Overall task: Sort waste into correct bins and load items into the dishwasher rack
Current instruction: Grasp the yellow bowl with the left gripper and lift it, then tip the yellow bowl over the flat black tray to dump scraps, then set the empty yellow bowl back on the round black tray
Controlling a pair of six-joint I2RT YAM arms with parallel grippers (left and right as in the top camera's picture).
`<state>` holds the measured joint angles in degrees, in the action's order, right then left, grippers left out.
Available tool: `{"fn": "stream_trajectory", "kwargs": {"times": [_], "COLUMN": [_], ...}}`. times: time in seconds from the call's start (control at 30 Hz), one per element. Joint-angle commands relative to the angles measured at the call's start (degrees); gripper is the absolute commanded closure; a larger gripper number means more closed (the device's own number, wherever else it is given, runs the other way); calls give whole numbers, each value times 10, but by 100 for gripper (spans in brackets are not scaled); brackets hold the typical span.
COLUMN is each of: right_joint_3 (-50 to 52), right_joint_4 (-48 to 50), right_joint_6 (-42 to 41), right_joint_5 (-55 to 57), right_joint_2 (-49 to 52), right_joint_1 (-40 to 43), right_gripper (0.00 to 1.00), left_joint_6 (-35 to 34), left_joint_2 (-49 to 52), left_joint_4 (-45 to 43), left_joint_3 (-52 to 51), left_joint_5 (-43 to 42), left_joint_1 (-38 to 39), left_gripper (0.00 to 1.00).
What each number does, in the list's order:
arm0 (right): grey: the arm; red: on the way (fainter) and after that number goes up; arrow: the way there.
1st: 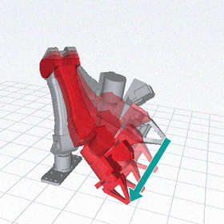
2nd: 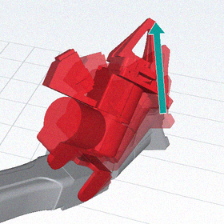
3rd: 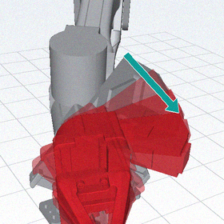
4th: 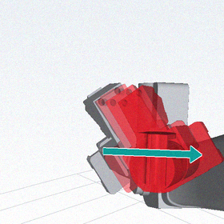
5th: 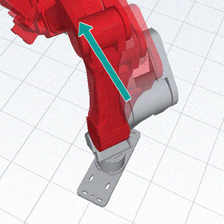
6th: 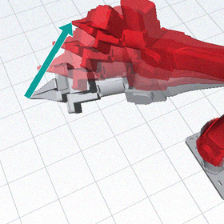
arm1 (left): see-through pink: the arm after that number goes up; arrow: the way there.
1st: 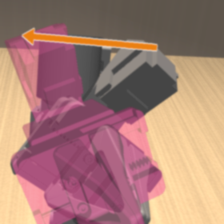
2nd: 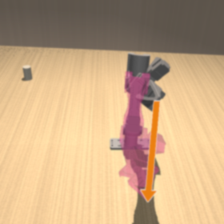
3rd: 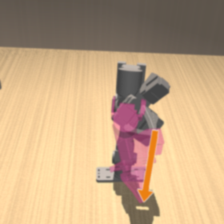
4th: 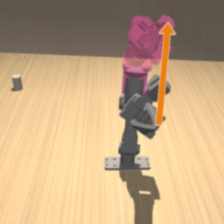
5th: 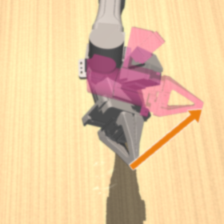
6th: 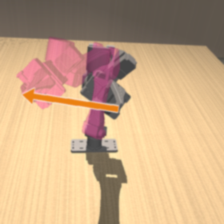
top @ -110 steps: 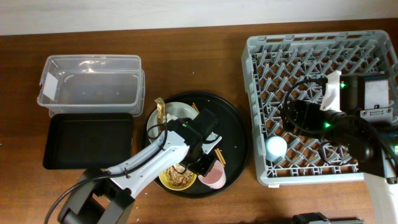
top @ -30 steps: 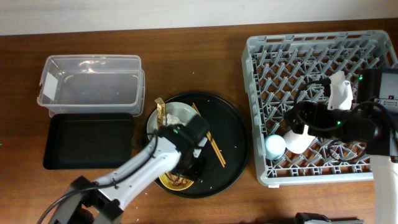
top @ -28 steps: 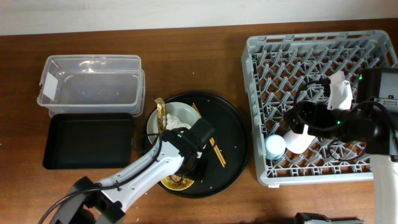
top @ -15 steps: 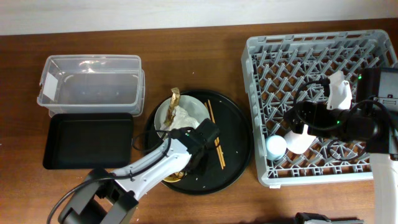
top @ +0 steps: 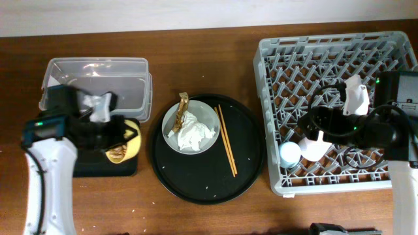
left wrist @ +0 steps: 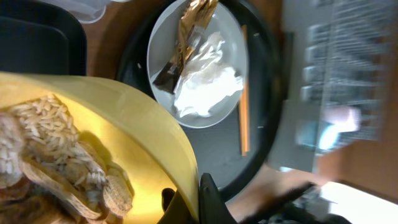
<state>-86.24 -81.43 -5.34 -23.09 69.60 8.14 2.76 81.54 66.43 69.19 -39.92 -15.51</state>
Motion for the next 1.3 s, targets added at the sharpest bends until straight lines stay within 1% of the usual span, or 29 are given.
{"fn": "stream_trajectory", "kwargs": {"times": [0.0,0.07,0.13,0.3,0.37,0.4,0.43,0.47,0.5,0.53,0.57,0.6,0.63,0.67,0.7,0.73,0.77,0.8,0.83,0.87,0.93,1.0,1.03,1.07,1.1,1.17,1.2,1.23,1.27], "right_joint_3": [-2,-2,-2,-2,-2,-2,-2,-2,-2,-2,-2,-2,-2,-2,-2,-2,-2,-2,-2,-2,-2,-2,-2,-2,-2,-2,-2,-2,-2], "right_joint_4": [0,0,-2,-2,-2,-2,-2,-2,-2,-2,-2,-2,-2,-4,-4,-2,-2,-4,-7,-6,-6,-5,-3,-2,-2,-2,-2,-2,-2], "right_joint_6": [3,-1,-1,0,0,0,0,0,0,0,0,0,0,0,0,0,0,0,0,0,0,0,0,0,0,0,0,0,0], "right_joint_5": [-7,-7,-7,-7,-7,-7,-7,-7,-7,-7,-7,-7,-7,-7,-7,-7,-7,-7,-7,-7,-7,-7,-7,-7,-7,-7,-7,-7,-7], "right_joint_2": [2,2,2,2,2,2,2,2,2,2,2,2,2,2,2,2,2,2,2,2,2,2,2,2,2,2,2,2,2], "right_joint_1": [-4,-4,-4,-4,-4,-4,-4,-4,-4,-4,-4,-4,-4,-4,-4,-4,-4,-4,-4,-4,-4,-4,-4,-4,-4,-4,-4,-4,-4], "right_gripper": [8,8,8,8,8,8,8,8,8,8,8,8,8,8,8,8,7,8,8,8,8,8,7,7,7,7,7,7,7], "left_joint_6": [198,261,280,280,301,301,328,370,314,322,416,384,338,415,535,464,375,416,541,537,504,458,332,240,184,45,-35,-122,-167], "left_joint_2": [90,161,200,256,273,284,284,284,289,290,286,292,295,292,290,296,302,302,294,280,232,181,148,130,120,106,107,110,113], "left_joint_4": [10,35,46,46,26,55,87,73,48,117,161,123,162,229,229,173,192,232,304,304,303,287,219,172,144,56,10,-32,-52], "left_joint_3": [-40,-40,-40,-40,-41,-43,-44,-44,-44,-45,-44,-44,-46,-46,-43,-43,-43,-42,-36,-32,-21,-6,-5,-6,-6,-6,-6,-6,-6], "left_joint_5": [-238,-336,-395,-421,-418,-455,-483,-485,-471,-489,-498,-466,-463,-475,-472,-447,-443,-448,-441,-416,-364,-310,-229,-169,-134,-46,37,155,214], "left_joint_1": [-101,-148,-180,-240,-240,-240,-239,-240,-242,-240,-235,-238,-239,-236,-235,-241,-243,-240,-234,-226,-188,-121,-56,-4,40,187,278,384,440], "left_gripper": [100,100,100,100,100,100,100,100,100,100,100,100,100,100,100,100,100,100,100,100,100,100,100,100,100,100,100,100,100]}}
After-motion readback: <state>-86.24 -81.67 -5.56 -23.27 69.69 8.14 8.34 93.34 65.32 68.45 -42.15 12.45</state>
